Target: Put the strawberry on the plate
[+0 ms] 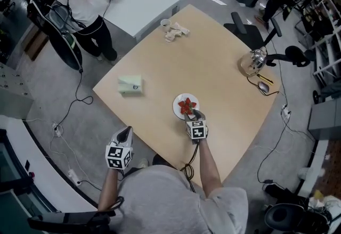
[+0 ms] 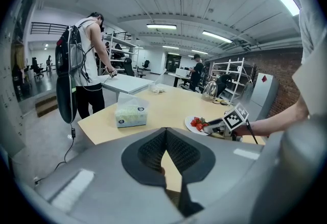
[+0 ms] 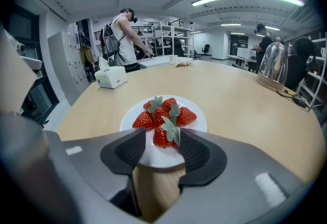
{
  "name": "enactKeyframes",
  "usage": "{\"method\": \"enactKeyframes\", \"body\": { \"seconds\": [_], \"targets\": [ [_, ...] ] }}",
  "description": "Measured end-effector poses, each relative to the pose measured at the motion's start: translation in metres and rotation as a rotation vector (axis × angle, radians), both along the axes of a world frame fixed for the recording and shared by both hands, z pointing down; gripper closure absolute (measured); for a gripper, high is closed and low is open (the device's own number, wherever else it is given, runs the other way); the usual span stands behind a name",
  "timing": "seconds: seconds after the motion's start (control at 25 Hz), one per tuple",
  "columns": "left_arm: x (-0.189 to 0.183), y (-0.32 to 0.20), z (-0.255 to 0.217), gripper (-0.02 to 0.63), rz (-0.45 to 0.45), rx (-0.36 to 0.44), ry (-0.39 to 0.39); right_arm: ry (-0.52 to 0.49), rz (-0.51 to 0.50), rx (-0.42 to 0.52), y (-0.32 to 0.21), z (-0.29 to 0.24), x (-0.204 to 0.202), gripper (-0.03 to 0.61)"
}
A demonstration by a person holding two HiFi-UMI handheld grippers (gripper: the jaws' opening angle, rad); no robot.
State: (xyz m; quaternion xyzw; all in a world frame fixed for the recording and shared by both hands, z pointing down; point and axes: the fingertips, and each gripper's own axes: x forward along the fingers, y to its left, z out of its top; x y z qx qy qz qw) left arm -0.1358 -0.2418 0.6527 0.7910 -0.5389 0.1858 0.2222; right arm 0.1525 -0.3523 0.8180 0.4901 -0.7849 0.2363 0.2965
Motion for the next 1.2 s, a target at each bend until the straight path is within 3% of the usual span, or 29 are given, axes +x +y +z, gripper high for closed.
{"method": "enactKeyframes", "body": {
  "seconds": [0.44, 0.84, 1.2],
  "targets": [
    [0.003, 0.009, -0.004, 0.594, 0.025, 0.016, 0.019, -0.066, 0.074, 0.016, 0.009, -0.021, 0.009, 0.365],
    [0.015, 0.019, -0.008, 0.594, 0.108, 0.040, 0.063, -0.129, 0.165, 0.100, 0.035, -0.068, 0.014, 0.456],
    [0.034, 0.034, -0.014, 0.594, 0.225, 0.070, 0.091, -0.136, 0.269, 0.196, 0.088, -0.110, 0.026, 0.520]
  ]
}}
